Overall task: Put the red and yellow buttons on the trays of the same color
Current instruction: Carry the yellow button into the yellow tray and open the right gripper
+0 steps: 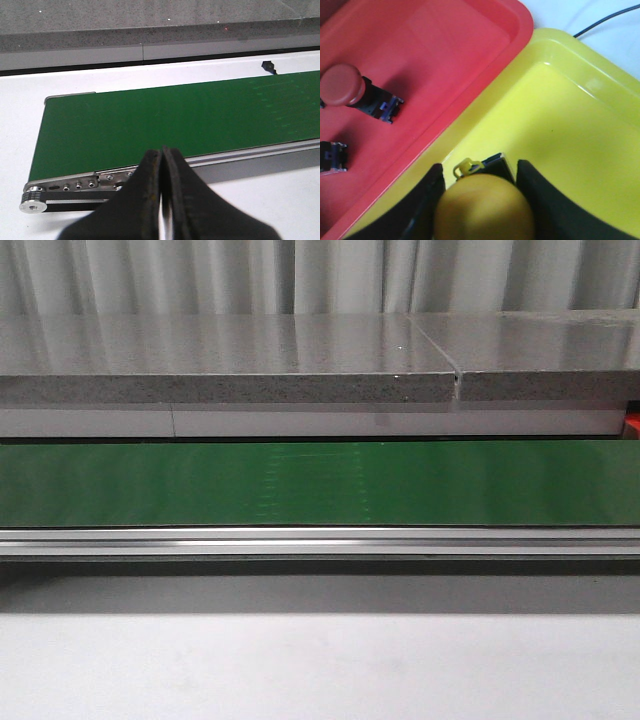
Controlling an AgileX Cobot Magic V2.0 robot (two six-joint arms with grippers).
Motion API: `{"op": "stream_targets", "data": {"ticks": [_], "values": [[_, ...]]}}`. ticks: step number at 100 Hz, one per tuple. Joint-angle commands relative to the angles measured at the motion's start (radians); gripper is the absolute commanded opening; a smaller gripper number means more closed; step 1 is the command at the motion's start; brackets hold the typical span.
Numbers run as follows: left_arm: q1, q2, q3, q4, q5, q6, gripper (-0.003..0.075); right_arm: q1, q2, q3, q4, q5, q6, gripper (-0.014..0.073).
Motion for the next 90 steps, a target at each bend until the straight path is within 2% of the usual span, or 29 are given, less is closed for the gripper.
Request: {"op": "stream_targets", "data": {"ticks": [1, 90], "values": [[-0.004, 0.008, -0.025, -0.026, -0.069, -0.006, -0.0019, -0.005, -0.011, -0.026, 0.002, -0.062, 0.000, 0.0129], [-0.004, 0.008, -0.025, -0.026, -0.069, -0.006, -0.0019, -0.001, 0.141, -0.025, 0.018, -0.106, 0.000, 0.0141]]}}
